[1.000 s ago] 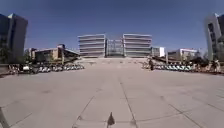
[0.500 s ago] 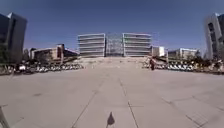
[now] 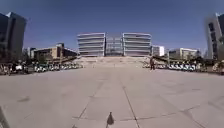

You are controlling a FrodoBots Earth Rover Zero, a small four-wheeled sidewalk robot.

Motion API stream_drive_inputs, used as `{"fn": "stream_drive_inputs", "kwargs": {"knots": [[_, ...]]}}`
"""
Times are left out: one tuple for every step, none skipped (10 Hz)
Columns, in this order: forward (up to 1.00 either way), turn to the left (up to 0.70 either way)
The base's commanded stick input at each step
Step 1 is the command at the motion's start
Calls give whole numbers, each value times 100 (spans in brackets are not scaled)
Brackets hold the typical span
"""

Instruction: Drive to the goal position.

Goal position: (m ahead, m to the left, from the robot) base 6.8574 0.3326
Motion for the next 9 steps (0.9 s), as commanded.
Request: {"fn": "stream_drive_inputs", "kwargs": {"knots": [[70, -1], [70, -1], [70, -1], [70, -1], [70, 0], [70, 1], [70, 6], [70, 13], [70, 12]]}}
